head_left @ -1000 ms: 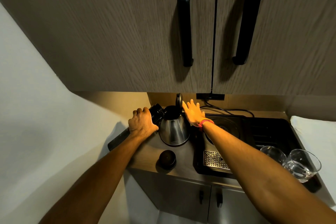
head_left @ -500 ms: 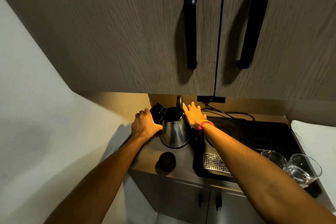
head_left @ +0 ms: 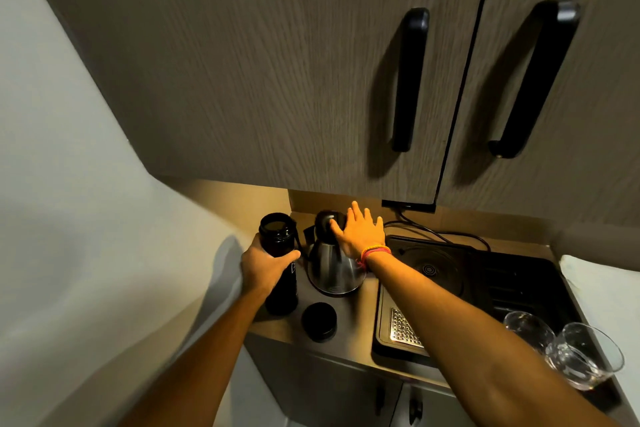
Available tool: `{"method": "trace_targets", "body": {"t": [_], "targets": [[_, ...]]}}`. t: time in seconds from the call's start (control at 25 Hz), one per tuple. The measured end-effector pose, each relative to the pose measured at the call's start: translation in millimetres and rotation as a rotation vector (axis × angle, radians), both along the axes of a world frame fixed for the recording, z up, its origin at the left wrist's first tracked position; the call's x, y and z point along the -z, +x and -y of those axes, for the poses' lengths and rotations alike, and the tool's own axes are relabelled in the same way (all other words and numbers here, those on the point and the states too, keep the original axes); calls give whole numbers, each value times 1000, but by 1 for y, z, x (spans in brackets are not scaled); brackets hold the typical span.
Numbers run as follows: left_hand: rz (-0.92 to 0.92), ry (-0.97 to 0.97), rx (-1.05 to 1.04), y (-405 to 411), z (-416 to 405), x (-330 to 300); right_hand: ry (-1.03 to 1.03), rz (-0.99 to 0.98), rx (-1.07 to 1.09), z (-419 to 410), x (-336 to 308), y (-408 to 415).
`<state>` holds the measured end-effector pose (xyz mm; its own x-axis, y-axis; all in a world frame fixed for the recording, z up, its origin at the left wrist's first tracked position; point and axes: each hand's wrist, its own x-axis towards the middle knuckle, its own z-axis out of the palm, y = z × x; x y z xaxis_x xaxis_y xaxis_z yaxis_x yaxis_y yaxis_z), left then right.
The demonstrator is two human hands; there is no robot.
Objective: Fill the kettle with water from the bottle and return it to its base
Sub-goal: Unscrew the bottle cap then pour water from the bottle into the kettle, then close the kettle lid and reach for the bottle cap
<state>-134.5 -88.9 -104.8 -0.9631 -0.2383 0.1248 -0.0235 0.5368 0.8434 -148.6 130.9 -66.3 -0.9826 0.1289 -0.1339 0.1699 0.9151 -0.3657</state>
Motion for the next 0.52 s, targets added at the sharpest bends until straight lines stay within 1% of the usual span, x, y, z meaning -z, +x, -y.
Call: {"method": "trace_targets", "body": {"t": [0.12, 0.24, 0.32, 0.52], "targets": [[-31, 81, -37, 0, 19, 5, 115, -86, -41, 8, 10, -2], [-41, 132, -29, 0, 31, 8, 120, -184, -235, 13, 17, -2], [-40, 162, 17, 3, 35, 12, 137, -212, -313, 14, 20, -2], [-49, 184, 55, 8, 40, 19, 178, -196, -309, 18, 19, -3]]}}
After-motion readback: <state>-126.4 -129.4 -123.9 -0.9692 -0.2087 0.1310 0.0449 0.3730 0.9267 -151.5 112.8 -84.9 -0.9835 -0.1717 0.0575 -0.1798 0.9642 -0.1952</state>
